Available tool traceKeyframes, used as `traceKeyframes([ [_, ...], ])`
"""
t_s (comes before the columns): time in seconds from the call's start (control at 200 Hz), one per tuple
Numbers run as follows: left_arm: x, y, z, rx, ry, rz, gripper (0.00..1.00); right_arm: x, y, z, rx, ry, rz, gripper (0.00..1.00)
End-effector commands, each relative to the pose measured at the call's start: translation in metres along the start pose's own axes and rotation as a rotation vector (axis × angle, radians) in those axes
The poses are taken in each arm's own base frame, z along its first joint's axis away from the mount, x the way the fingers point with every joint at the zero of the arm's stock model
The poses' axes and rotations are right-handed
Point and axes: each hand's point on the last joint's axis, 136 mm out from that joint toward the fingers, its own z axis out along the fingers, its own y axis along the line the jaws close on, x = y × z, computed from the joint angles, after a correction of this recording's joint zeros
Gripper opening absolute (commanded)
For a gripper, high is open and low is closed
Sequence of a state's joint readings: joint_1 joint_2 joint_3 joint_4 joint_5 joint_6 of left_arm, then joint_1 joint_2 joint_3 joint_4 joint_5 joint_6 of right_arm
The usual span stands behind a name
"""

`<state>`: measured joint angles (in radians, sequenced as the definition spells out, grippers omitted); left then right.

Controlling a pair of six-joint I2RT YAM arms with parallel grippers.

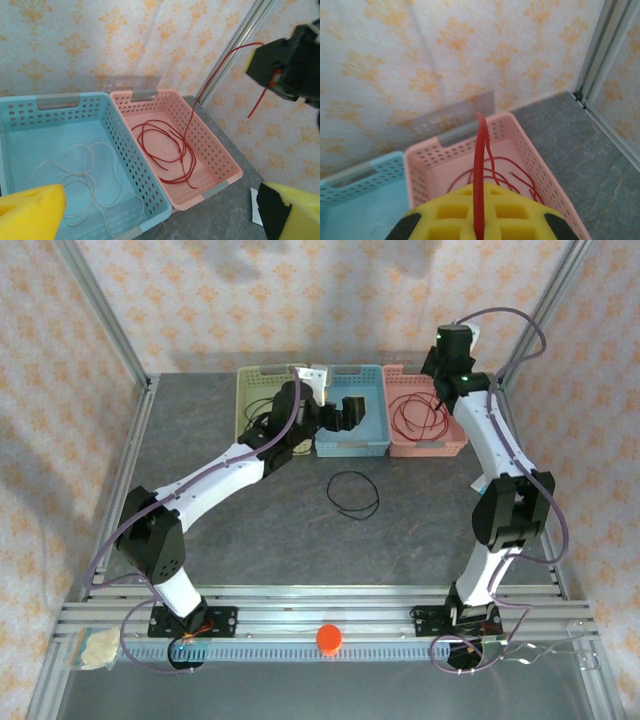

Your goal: Untangle the cables

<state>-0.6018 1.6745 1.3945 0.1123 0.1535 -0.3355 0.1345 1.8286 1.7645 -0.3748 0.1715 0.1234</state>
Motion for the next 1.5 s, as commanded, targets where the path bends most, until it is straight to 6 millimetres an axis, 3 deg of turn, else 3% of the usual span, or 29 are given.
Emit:
traceKeyframes([
  [0.0,0.017,0.008,0.0,-0.007,0.037,-0.015,0.99,0.003,-0.01,0.014,0.076,-0.003,-0.031,0.0],
  [0.205,0.036,0.014,0.0,-0.007,0.067,-0.039,0.99,0.032,-0.014,0.042,0.122,0.055,-0.043,0.0],
  [0.551,0.066,0.022,-0.004,-0.019,0.128,-0.065,0.99,0.108,0.001,0.095,0.048,0.245,-0.036,0.0],
  [0.816,0.096,0.033,-0.013,-0.054,0.193,-0.061,0.99,0.152,0.005,0.119,0.027,0.369,-0.044,0.11],
  [0.941,0.111,0.038,-0.02,-0.075,0.222,-0.053,0.99,0.152,0.007,0.117,0.018,0.376,-0.039,0.22],
  [1.111,0.126,0.041,-0.028,-0.094,0.246,-0.033,0.98,0.136,0.01,0.107,-0.007,0.352,-0.028,0.44],
  [1.377,0.137,0.031,-0.036,-0.107,0.251,0.024,0.95,0.103,0.02,0.072,-0.088,0.289,0.014,0.7],
  [1.492,0.144,0.026,-0.038,-0.103,0.257,0.031,0.94,0.092,0.02,0.052,-0.12,0.258,0.033,0.75],
])
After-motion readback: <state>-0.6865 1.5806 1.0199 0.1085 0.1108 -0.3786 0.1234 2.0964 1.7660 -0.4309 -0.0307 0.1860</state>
